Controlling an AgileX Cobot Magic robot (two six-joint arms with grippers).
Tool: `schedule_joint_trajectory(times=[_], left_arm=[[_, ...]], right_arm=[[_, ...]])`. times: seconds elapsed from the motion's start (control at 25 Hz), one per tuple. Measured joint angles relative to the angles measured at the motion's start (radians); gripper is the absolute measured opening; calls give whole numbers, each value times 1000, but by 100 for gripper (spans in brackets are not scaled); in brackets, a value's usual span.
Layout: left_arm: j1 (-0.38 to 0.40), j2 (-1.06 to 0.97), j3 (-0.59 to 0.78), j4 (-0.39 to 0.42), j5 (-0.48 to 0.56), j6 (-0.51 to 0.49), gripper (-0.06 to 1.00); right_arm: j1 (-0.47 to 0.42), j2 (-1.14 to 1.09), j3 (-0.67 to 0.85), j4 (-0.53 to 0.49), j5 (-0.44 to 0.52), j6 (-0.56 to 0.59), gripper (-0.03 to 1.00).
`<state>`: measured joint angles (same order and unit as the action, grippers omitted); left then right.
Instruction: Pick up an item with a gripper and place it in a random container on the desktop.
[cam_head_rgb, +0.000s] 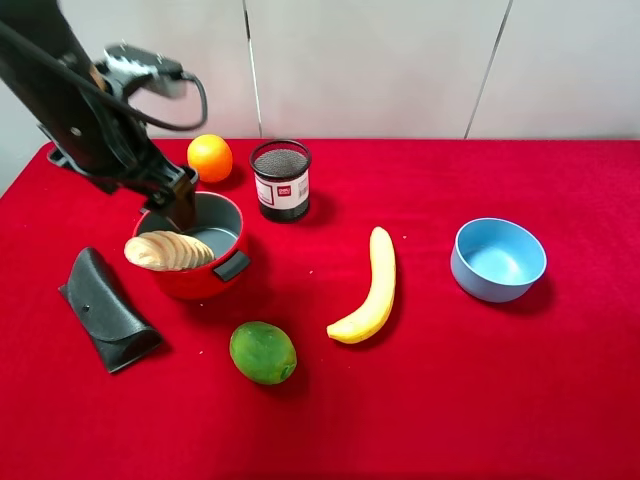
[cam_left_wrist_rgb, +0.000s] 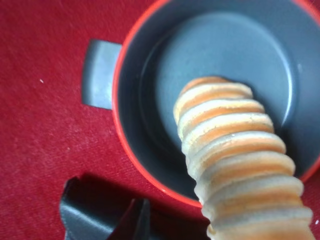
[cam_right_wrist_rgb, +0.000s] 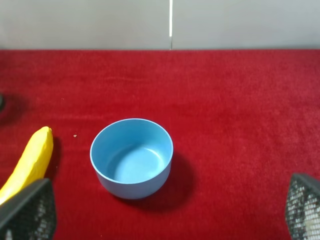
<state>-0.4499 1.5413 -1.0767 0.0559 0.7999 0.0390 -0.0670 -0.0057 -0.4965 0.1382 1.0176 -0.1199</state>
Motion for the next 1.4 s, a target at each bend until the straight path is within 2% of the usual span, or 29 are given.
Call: schedule_joint_trajectory(times=[0.68, 1.0, 1.24, 1.4], left_arm=[[0, -304, 1, 0, 163, -46, 99], [0, -474, 1, 0, 281, -46, 99], [0, -579, 9, 12, 310, -46, 99], [0, -665, 75, 15, 310, -46, 99]], right_arm=[[0, 0, 0, 0, 0, 0, 69], [0, 0, 0, 0, 0, 0, 69], [0, 0, 0, 0, 0, 0, 69], [0, 0, 0, 0, 0, 0, 69]])
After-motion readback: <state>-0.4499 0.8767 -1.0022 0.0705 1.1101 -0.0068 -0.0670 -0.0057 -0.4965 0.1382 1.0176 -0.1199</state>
